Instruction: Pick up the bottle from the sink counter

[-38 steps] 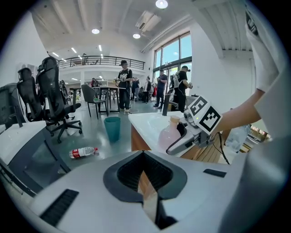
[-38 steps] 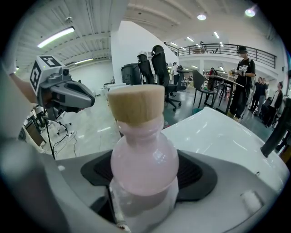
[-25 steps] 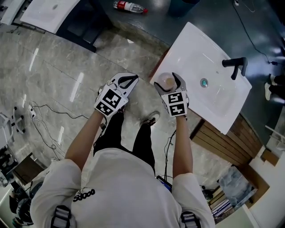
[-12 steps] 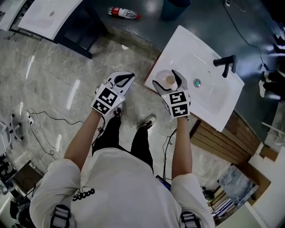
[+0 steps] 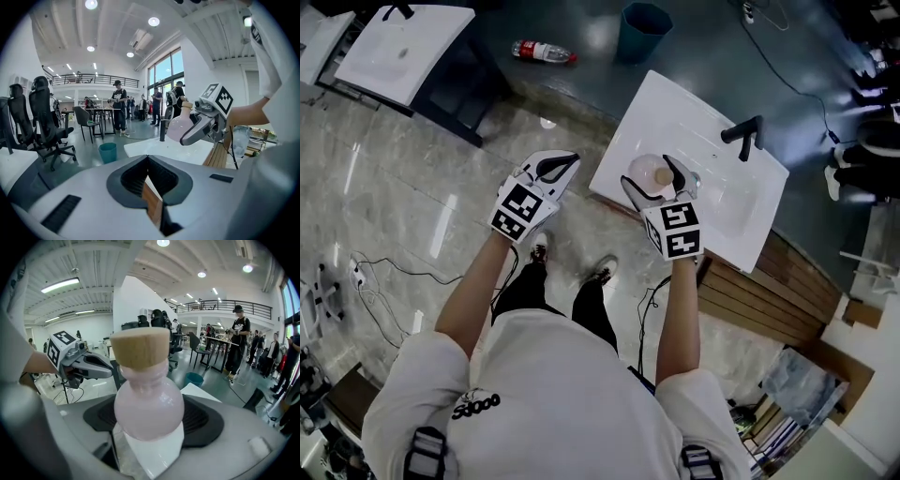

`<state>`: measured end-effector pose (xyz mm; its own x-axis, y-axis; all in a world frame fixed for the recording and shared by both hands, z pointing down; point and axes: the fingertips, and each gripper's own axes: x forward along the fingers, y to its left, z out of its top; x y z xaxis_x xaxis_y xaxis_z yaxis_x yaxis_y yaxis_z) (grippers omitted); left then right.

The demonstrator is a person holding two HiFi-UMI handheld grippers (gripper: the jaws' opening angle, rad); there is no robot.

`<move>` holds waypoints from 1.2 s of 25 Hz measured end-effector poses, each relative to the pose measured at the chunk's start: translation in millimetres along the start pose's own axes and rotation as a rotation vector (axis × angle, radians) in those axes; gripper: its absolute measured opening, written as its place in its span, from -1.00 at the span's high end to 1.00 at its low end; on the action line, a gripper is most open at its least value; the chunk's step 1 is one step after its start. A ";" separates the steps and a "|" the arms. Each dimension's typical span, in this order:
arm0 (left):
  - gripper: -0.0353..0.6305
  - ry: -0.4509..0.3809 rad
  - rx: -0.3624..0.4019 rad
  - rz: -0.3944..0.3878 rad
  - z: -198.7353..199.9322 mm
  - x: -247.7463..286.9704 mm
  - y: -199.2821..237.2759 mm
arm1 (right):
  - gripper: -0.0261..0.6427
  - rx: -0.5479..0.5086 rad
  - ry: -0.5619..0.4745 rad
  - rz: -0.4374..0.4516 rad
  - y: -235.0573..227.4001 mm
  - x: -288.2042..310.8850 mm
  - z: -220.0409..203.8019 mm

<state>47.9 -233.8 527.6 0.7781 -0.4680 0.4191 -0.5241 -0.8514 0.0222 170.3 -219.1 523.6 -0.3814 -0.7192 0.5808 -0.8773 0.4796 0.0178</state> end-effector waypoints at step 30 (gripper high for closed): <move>0.88 -0.225 0.150 -0.120 149.1 -20.0 -64.9 | -0.28 0.087 -0.114 -0.236 -28.3 -167.1 49.6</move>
<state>118.0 -204.4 382.4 0.8975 -0.3882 0.2090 -0.3796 -0.9215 -0.0818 244.4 -137.4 385.7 -0.1898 -0.8599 0.4738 -0.9656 0.2509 0.0686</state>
